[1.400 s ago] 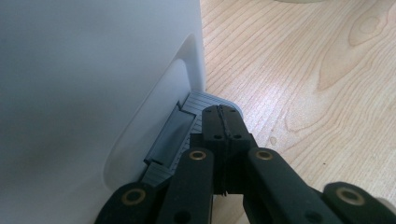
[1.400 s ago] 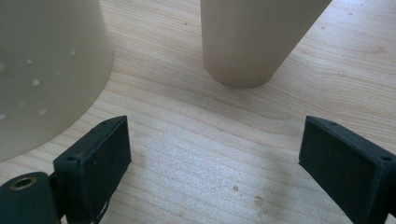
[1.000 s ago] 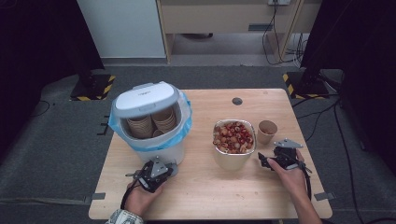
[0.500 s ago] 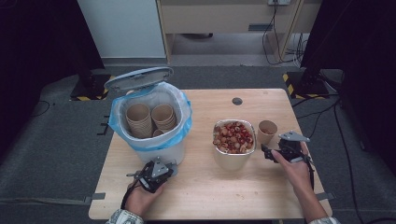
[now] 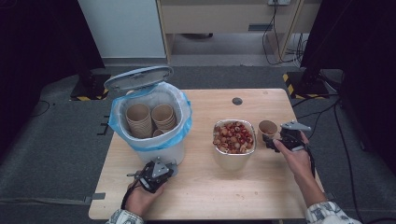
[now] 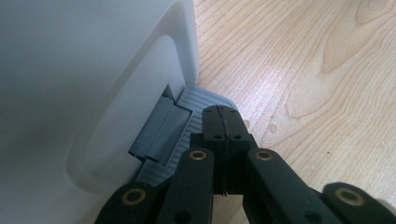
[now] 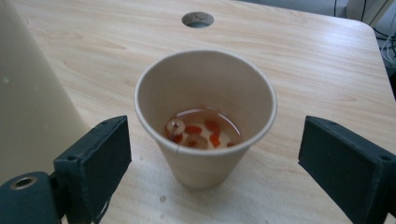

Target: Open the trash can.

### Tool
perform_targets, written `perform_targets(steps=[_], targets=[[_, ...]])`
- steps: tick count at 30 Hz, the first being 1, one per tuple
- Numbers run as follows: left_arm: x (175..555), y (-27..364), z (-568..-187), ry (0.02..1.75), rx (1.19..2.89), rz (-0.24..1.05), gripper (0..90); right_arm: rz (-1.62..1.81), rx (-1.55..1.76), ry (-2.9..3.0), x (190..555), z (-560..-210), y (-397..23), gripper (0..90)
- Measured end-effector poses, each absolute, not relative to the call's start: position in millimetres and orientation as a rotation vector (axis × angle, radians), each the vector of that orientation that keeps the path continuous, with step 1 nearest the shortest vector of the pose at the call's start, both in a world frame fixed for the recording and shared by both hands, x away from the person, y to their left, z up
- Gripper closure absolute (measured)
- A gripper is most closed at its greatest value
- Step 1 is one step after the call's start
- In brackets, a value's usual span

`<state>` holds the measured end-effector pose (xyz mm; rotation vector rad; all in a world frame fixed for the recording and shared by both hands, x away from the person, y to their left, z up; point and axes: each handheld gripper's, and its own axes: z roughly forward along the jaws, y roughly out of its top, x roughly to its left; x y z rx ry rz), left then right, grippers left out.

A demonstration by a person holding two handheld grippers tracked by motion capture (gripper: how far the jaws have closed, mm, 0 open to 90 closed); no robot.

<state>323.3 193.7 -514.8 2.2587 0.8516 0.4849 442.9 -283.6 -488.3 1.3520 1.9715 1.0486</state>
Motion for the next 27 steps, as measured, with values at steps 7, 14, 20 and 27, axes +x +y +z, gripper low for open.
perform_targets(steps=[7,14,20,27], targets=[[323.3,193.7,-514.8,0.851,2.259,0.486,89.9,1.110,1.366,1.938,452.1,-497.1,-280.7,10.1],[323.5,193.9,-514.7,0.852,2.259,0.482,89.9,1.135,1.349,1.937,457.3,-504.7,-276.7,9.1],[323.1,193.9,-514.5,0.849,2.265,0.488,89.9,1.105,1.352,1.930,463.1,-514.4,-271.1,14.0],[323.1,193.9,-514.5,0.849,2.265,0.488,89.9,1.121,1.350,1.897,467.0,-518.5,-269.4,23.5]])
